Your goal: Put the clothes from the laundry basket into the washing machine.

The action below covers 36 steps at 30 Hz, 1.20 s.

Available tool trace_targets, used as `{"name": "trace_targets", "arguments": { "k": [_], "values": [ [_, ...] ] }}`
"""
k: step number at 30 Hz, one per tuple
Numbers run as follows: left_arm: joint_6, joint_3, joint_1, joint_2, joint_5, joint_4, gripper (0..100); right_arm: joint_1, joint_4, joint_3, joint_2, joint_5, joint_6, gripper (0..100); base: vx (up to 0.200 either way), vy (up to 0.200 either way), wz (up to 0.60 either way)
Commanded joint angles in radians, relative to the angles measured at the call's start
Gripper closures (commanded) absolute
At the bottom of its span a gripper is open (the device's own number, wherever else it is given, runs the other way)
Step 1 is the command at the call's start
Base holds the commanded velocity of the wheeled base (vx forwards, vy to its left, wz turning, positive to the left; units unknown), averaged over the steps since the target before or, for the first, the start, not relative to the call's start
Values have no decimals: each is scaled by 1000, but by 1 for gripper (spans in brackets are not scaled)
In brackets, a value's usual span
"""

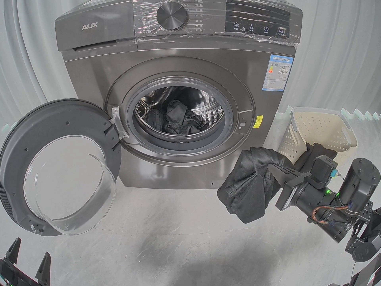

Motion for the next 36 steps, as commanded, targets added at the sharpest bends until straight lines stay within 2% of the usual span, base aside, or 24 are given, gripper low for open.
{"name": "trace_targets", "arguments": {
  "k": [1,6,15,22,24,28,30,31,33,36],
  "values": [
    [-1,15,0,-17,0,0,0,0,-1,0,0,0,0,100,200,0,0],
    [-1,15,1,-17,0,0,0,0,-1,1,0,0,0,100,200,0,0],
    [-2,15,0,-17,0,0,0,0,-1,1,2,0,0,100,0,0,0],
    [-1,15,0,-17,0,0,0,-1,-2,-5,0,0,-2,100,0,171,0],
    [13,16,1,-17,0,0,0,-1,-2,-19,21,3,-5,100,0,0,0],
    [21,16,1,-17,-3,-2,0,8,-10,-61,72,3,-14,100,0,0,0],
    [32,16,1,-17,-2,1,0,23,-16,-74,74,5,-13,100,0,0,0],
    [36,16,1,-17,-3,1,0,59,-21,-97,75,3,-10,100,0,0,0],
    [41,16,1,-17,-9,1,0,86,-22,-132,106,-3,-10,100,0,0,0],
    [41,16,1,-17,-14,1,0,86,-24,-163,155,-9,-11,100,0,0,0]
  ]
}}
